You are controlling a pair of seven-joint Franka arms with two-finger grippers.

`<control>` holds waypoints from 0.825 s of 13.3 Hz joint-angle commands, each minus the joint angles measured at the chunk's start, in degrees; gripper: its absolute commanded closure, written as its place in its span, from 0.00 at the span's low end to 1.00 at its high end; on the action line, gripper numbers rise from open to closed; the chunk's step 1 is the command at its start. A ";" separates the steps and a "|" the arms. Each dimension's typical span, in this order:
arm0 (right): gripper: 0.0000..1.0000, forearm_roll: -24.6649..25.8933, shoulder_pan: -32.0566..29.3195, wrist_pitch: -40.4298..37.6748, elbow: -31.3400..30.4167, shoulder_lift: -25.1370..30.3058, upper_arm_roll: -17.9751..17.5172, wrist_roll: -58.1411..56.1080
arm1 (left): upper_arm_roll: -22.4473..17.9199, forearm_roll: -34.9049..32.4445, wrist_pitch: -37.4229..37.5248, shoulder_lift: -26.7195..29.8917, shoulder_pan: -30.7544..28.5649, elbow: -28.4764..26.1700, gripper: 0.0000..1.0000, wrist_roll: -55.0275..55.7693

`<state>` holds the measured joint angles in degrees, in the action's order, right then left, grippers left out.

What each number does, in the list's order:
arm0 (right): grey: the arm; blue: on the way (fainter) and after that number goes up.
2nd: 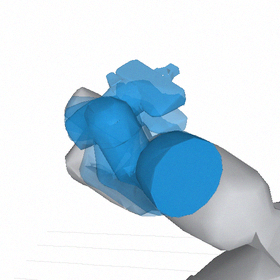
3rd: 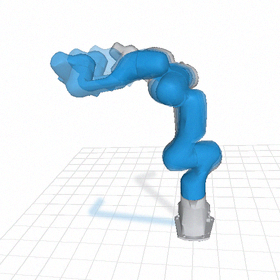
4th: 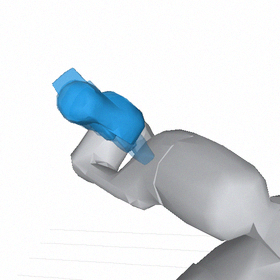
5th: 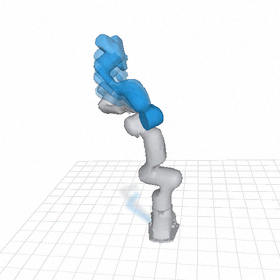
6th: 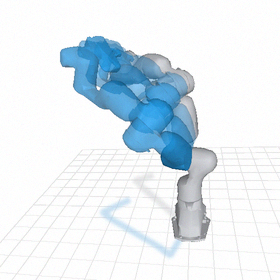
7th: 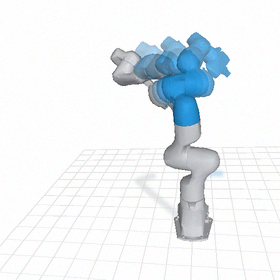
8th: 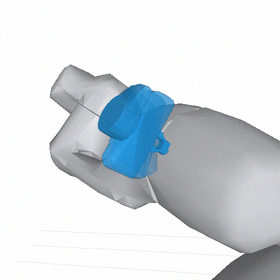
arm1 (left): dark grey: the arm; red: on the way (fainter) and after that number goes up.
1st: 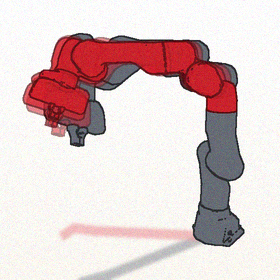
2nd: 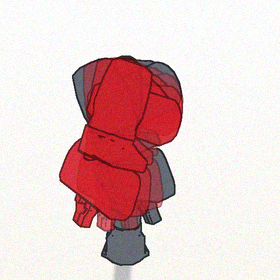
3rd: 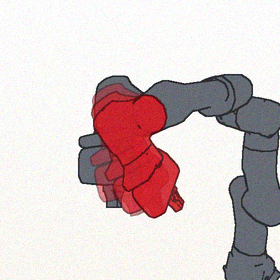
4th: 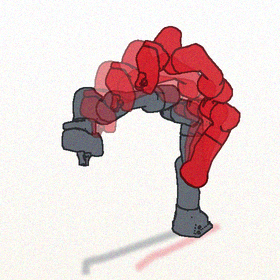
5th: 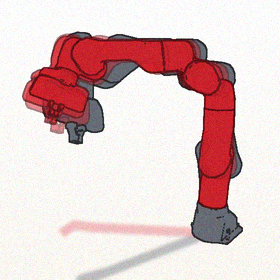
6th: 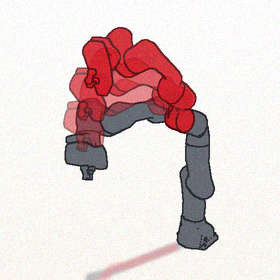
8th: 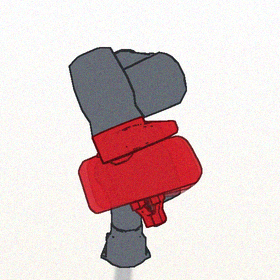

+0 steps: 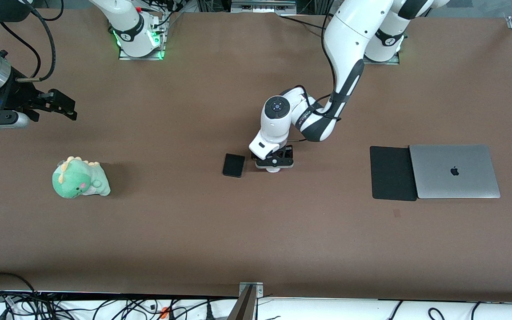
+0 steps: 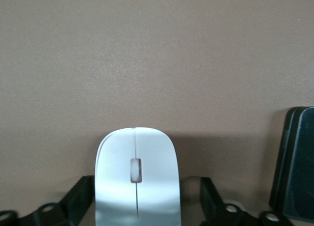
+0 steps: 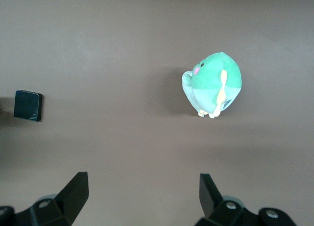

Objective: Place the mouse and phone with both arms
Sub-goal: 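Lower the left gripper and close it on the white mouse, then carry the mouse with the left gripper onto the black mousepad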

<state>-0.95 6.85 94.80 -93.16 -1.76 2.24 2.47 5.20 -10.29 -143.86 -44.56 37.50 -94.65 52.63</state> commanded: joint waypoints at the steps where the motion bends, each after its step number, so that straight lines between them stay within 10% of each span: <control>1: 0.00 0.07 0.18 -0.41 0.96 -0.09 0.05 0.51 | -0.37 -1.49 4.53 2.45 0.82 -0.45 0.41 1.60; 11: 0.00 0.07 0.18 -0.50 0.88 -0.09 0.05 0.51 | -0.28 -0.61 24.57 13.96 -9.70 0.60 0.58 -15.23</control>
<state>-0.95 6.86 94.80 -93.13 -1.76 2.24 2.47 4.12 -10.31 -123.60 -34.62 32.42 -92.78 44.77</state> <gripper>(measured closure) 0.000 0.396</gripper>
